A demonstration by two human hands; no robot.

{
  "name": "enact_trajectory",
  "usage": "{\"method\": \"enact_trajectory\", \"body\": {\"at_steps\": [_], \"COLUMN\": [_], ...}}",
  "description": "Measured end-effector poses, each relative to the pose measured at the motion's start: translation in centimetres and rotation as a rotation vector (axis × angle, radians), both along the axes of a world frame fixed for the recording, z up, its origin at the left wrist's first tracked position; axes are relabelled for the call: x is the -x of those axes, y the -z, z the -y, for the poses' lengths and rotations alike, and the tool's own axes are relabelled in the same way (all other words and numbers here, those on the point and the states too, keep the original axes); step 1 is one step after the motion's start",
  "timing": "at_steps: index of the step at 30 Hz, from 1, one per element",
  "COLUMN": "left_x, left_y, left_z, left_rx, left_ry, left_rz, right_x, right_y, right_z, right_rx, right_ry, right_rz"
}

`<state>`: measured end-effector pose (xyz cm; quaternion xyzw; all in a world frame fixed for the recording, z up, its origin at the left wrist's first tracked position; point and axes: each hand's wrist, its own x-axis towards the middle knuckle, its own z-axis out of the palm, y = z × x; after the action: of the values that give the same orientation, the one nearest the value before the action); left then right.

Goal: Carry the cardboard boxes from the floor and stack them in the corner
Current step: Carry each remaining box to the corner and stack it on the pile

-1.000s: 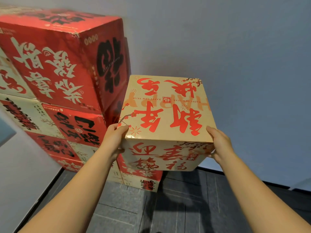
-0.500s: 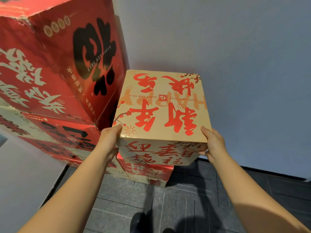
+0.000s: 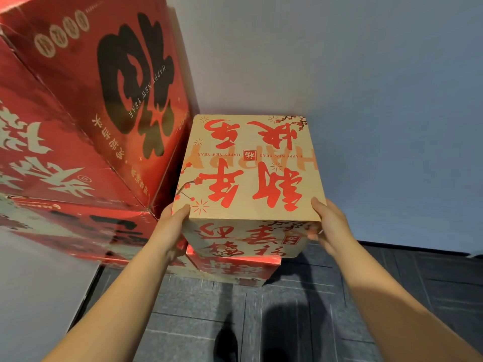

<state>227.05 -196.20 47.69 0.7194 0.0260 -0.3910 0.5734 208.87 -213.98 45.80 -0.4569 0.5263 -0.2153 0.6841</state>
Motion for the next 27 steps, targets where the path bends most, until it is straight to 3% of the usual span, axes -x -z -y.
{"method": "enact_trajectory", "body": {"at_steps": [7,27], "left_x": [-0.6,-2.5], "left_y": [0.5,0.7], "left_z": [-0.3,-0.6], "left_rx": [-0.092,-0.127], "left_ry": [-0.013,-0.148], "left_rz": [-0.204,-0.116], "right_x": [-0.7,-1.0], "right_y": [-0.6,-0.9], "right_z": [-0.3,-2.5], "right_rx": [0.037,-0.015], "right_ry": [0.034,-0.007], "right_rz": [-0.102,-0.081]}}
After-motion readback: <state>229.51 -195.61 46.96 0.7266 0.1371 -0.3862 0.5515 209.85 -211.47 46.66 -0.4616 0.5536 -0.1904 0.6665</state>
